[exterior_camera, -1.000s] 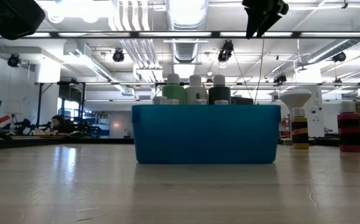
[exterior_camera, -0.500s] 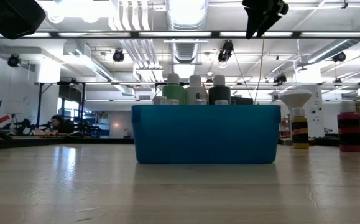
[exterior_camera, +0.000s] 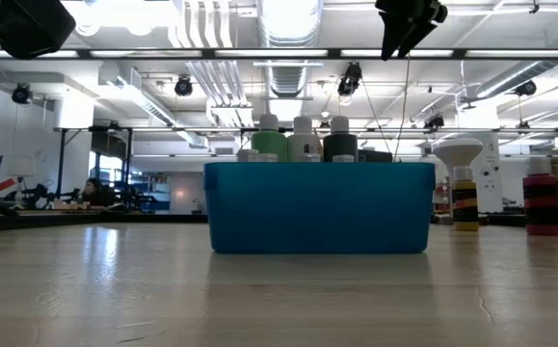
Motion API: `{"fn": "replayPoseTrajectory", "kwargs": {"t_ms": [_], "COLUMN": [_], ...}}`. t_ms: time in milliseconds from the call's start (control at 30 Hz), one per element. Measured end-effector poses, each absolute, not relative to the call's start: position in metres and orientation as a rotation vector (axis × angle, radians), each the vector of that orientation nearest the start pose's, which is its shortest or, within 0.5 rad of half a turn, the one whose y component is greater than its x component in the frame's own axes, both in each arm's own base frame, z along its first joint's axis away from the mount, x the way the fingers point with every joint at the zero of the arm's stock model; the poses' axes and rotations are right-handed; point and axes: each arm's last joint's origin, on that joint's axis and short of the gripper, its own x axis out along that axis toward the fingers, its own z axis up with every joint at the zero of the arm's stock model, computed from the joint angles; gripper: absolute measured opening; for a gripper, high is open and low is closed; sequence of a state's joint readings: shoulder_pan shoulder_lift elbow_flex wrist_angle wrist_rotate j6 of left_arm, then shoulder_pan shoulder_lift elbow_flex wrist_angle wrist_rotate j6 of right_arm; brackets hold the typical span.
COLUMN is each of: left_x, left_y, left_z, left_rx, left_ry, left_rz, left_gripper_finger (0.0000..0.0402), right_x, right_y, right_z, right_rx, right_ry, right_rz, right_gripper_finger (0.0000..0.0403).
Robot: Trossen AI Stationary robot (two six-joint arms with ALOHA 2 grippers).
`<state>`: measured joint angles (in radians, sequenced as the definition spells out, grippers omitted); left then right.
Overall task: Pick & Place Paint Supplies
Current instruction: Put the small blue paint bottle into the blue bin
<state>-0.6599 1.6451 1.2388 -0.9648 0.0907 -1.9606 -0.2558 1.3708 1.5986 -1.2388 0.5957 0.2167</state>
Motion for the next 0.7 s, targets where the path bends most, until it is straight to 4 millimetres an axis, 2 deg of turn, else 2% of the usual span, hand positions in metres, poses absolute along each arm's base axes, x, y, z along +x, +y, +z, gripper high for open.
{"fn": "replayPoseTrajectory", "kwargs": {"t_ms": [700], "left_x": [0.2426], "left_y": [-0.1842], "left_z": [0.2339], "left_rx": [-1.186], "left_ry": [1.351], "left_rz": [0.845], "left_gripper_finger": [0.0127], "right_x": [0.2294], "right_y": [-0.0767], "right_z": [0.3983], "right_rx": [0.010], "right_ry": [0.933], "right_rz": [-0.881], "right_gripper_finger": [0.0363]}}
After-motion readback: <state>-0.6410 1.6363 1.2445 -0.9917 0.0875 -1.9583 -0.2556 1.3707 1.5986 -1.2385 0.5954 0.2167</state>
